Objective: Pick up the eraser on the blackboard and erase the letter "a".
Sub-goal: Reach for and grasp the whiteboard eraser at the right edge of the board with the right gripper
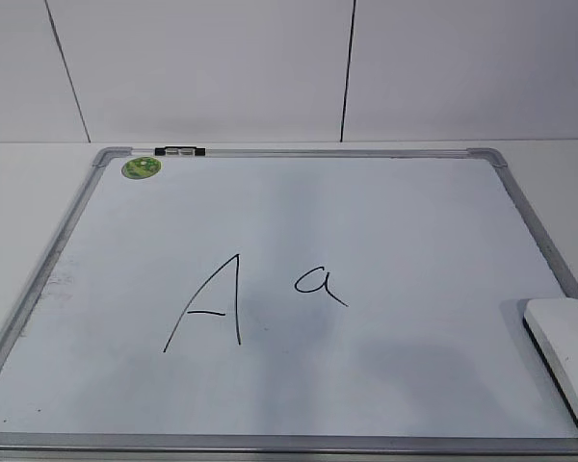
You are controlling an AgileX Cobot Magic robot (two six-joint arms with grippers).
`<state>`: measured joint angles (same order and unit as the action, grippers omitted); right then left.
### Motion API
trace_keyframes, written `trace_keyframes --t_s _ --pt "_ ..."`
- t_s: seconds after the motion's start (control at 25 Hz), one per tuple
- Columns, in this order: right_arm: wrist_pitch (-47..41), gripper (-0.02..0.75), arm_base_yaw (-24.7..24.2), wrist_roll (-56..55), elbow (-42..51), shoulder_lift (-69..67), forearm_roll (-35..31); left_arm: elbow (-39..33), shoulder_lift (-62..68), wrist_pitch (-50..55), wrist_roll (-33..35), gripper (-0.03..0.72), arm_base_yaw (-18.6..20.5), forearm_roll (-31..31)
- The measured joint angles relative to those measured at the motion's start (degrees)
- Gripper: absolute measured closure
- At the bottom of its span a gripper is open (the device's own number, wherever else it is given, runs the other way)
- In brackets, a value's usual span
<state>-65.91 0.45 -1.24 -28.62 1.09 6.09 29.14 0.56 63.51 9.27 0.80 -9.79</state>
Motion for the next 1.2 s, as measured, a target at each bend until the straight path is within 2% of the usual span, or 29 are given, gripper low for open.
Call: trace_keyframes --t_s 0.52,0.76,0.96,1.2 --pt "0.0 0.163 0.1 0.0 0.0 0.0 0.0 0.0 0.0 0.0 0.0 0.453 0.0 0.0" --pt "0.2 0.163 3.5 -0.2 0.0 0.0 1.0 0.0 0.0 0.0 0.0 0.454 0.0 0.0" --pt "1.1 0.163 3.7 0.1 -2.3 -0.3 1.1 0.0 0.0 0.0 0.0 0.454 0.0 0.0" --pt "1.5 0.163 3.7 3.3 -6.9 -9.0 0.6 0.0 0.0 0.0 0.0 0.454 0.0 0.0"
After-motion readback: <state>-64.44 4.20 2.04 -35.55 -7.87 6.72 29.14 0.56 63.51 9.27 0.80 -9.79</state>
